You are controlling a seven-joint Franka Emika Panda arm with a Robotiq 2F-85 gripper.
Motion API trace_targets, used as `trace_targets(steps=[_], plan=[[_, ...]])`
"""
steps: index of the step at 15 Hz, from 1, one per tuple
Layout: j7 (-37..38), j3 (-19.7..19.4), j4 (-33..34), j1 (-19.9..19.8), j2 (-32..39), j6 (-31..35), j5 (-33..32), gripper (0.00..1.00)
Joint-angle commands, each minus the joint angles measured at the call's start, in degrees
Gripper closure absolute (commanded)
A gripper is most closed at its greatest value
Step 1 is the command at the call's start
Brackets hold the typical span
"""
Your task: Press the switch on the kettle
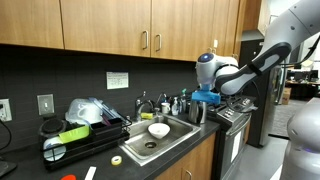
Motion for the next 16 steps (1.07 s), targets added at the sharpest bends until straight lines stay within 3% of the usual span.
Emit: trace_targets(steps=[1, 4, 10, 11, 16], plan=[[-5.94, -0.67, -1.47, -1.43, -2.58, 0.94, -0.26, 0.00], [-8.87, -0.32, -0.88, -2.27, -2.25, -0.96, 0.64, 0.00], [-8.87, -0.79, -0.06, -5.73, -0.72, 2.63, -6.16, 0.00], [-8.57, -1.05, 0.02, -6.16, -0.61, 3.29, -7.45, 0.17], [-7.22, -2.13, 0.61, -7.36, -0.16, 5.57, -12.80, 0.55]])
